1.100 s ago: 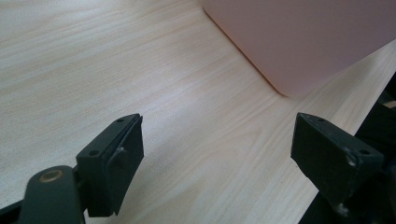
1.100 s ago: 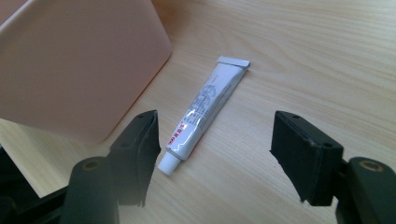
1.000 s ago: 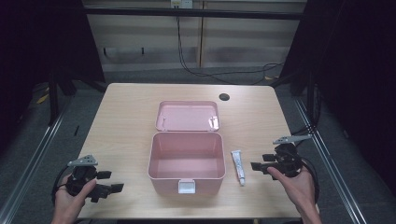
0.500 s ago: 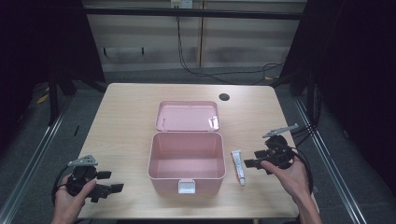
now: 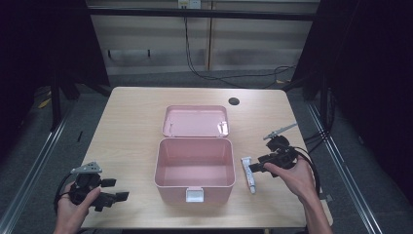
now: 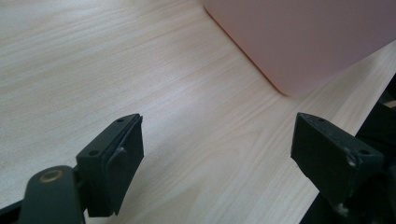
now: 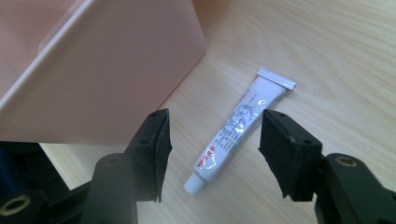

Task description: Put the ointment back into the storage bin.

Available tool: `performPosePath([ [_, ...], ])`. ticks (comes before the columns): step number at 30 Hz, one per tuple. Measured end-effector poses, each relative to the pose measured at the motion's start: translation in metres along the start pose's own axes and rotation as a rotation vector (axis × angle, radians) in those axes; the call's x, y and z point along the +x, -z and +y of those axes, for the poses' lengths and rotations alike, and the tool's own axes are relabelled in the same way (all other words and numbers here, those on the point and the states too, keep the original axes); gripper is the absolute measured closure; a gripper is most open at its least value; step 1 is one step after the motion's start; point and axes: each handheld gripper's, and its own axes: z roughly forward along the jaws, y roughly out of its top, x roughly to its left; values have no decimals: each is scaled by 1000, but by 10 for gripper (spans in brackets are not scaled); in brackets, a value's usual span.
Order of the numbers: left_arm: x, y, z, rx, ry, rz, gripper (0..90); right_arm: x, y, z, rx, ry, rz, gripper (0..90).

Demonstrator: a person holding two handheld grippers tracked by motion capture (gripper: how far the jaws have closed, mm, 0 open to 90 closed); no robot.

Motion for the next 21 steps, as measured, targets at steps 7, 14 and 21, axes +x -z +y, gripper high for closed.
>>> performPosePath([
  [7,0,0,0,1,-1,-4,171,3,-4,12,49,-11,6,430],
  [14,0,0,0,1,-1,-3,171,2,-11,22,90,-9,4,475],
  [21,0,1,0,-1,3,-4,171,0,-25,26,129,-18,14,500],
])
